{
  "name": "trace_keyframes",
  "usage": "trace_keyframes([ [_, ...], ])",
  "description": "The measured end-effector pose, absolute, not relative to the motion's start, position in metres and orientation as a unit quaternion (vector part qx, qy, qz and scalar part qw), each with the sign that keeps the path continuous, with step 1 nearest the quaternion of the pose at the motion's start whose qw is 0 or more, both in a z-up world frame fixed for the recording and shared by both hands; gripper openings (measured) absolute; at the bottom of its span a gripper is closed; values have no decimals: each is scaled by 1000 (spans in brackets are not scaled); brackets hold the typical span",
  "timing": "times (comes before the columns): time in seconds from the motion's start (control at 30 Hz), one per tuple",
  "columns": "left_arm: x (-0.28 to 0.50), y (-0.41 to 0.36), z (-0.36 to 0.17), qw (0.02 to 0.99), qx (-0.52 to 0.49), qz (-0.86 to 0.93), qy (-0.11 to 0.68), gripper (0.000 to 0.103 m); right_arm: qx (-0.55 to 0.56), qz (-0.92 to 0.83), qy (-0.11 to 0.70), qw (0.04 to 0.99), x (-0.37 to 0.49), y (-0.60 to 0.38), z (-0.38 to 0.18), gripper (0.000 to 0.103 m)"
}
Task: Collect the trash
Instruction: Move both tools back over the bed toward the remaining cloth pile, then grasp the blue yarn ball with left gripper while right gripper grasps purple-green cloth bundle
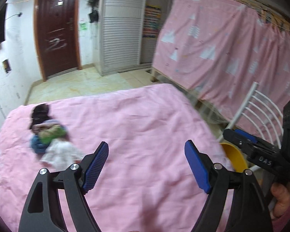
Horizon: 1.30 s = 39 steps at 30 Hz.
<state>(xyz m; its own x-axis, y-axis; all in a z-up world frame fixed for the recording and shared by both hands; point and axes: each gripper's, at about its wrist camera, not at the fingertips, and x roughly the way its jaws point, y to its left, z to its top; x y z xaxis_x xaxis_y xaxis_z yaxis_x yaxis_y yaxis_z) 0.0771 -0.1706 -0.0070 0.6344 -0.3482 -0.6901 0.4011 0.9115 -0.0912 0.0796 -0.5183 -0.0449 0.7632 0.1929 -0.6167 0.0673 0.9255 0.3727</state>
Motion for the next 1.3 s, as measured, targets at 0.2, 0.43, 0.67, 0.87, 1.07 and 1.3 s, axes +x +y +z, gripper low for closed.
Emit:
trace_keyframes([
  [0.2, 92, -127, -7, 910, 17, -173, 376, 71, 158, 73, 353, 919, 104, -471, -37, 78],
  [0.43, 106, -83, -14, 915, 5, -138, 380, 71, 123, 108, 366, 916, 125, -425, -30, 78],
  [0.67, 124, -34, -29, 911, -13, -97, 401, 72, 94, 138, 379, 910, 143, -389, -30, 81],
  [0.87, 138, -2, -37, 906, -27, -60, 418, 71, 68, 165, 378, 908, 158, -354, -21, 81],
  [1.07, 155, 17, -44, 902, -49, -28, 428, 71, 43, 190, 381, 904, 175, -320, -17, 81],
  [1.3, 174, 9, -47, 899, -48, -43, 433, 62, 34, 202, 385, 900, 192, -300, -17, 81],
])
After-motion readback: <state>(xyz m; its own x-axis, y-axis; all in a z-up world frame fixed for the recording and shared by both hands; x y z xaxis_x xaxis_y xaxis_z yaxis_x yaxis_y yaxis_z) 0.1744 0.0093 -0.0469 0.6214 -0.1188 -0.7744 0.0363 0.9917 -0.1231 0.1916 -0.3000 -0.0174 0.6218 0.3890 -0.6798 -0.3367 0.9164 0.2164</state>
